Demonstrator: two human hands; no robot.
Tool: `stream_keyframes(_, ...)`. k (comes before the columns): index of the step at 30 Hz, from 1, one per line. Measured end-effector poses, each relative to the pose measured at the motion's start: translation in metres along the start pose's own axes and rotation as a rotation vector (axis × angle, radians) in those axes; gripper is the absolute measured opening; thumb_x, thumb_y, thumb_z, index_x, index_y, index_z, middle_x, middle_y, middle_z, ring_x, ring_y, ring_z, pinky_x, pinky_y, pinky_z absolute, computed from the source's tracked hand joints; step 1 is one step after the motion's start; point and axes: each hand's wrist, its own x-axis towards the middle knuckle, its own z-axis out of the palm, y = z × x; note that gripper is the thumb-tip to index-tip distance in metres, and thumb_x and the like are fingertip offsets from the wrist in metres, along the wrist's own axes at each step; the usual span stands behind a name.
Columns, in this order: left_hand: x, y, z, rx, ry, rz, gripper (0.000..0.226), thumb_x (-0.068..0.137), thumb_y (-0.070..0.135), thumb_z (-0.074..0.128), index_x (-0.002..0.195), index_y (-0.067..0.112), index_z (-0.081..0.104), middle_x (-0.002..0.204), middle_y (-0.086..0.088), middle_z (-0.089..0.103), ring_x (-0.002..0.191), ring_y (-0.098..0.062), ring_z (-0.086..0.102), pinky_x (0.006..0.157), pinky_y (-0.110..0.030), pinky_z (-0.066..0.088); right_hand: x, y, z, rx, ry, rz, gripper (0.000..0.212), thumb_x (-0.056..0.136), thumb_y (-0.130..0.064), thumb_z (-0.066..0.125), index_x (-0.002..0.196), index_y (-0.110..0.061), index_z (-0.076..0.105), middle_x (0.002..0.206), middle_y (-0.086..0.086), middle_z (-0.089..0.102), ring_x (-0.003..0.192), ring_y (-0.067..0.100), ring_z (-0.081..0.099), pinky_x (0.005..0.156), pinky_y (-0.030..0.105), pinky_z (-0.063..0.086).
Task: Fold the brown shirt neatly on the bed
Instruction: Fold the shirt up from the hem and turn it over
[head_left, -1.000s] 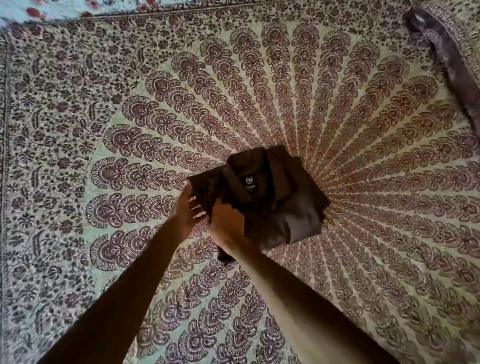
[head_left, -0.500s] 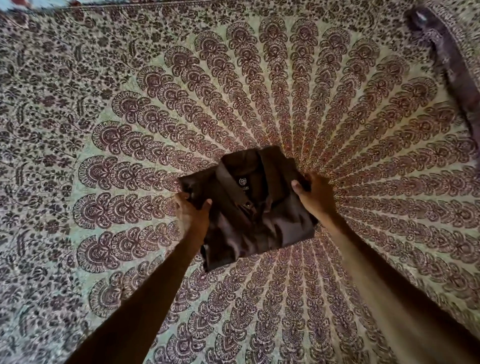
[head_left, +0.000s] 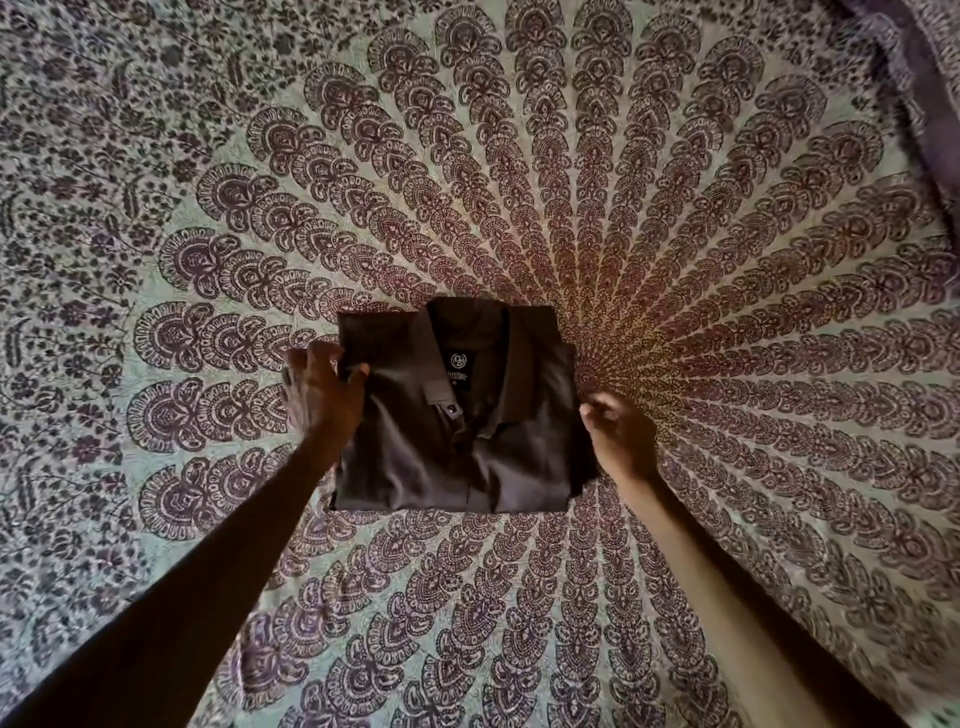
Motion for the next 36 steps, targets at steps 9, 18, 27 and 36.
stream_keyframes(9, -0.034, -0.013, 0.008, -0.112, -0.073, -0.120, 0.044, 0.085, 0.032, 0.070, 0.110, 0.003, 0.051, 0.108, -0.021, 0.065, 0.102, -0.036, 0.059, 0.075, -0.036, 0.040, 0.000, -0.001, -0.011, 0.030, -0.227, 0.104, 0.021, 0.071, 0.002, 0.076, 0.083, -0.014, 0.069, 0.079, -0.001, 0.070, 0.069, 0.012, 0.065, 0.052, 0.007, 0.046)
stream_keyframes(18, -0.033, -0.016, -0.004, -0.116, -0.078, -0.200, 0.038, 0.094, 0.030, 0.057, 0.109, -0.005, 0.052, 0.108, -0.030, 0.061, 0.104, -0.041, 0.055, 0.074, -0.038, 0.035, -0.002, -0.010, 0.009, 0.252, -0.272, 0.315, 0.043, 0.080, 0.014, 0.043, 0.065, -0.019, 0.065, 0.066, 0.007, 0.065, 0.053, 0.019, 0.063, 0.051, 0.031, 0.055)
stream_keyframes(27, -0.029, -0.022, -0.006, -0.116, -0.198, -0.283, 0.051, 0.083, 0.042, 0.070, 0.113, 0.002, 0.060, 0.111, -0.025, 0.064, 0.103, -0.040, 0.060, 0.085, -0.045, 0.052, -0.002, -0.022, 0.012, -0.051, -0.136, 0.146, 0.021, 0.076, -0.006, 0.066, 0.075, -0.026, 0.072, 0.082, -0.003, 0.075, 0.063, 0.013, 0.067, 0.061, 0.025, 0.057)
stream_keyframes(36, -0.031, -0.021, -0.009, -0.164, -0.131, -0.261, 0.041, 0.092, 0.035, 0.060, 0.112, 0.000, 0.059, 0.111, -0.025, 0.063, 0.106, -0.039, 0.058, 0.081, -0.040, 0.044, -0.005, -0.044, 0.017, 0.837, -0.461, 0.573, 0.045, 0.097, -0.053, 0.045, 0.102, -0.015, 0.067, 0.103, 0.007, 0.074, 0.093, 0.022, 0.069, 0.083, 0.037, 0.053)
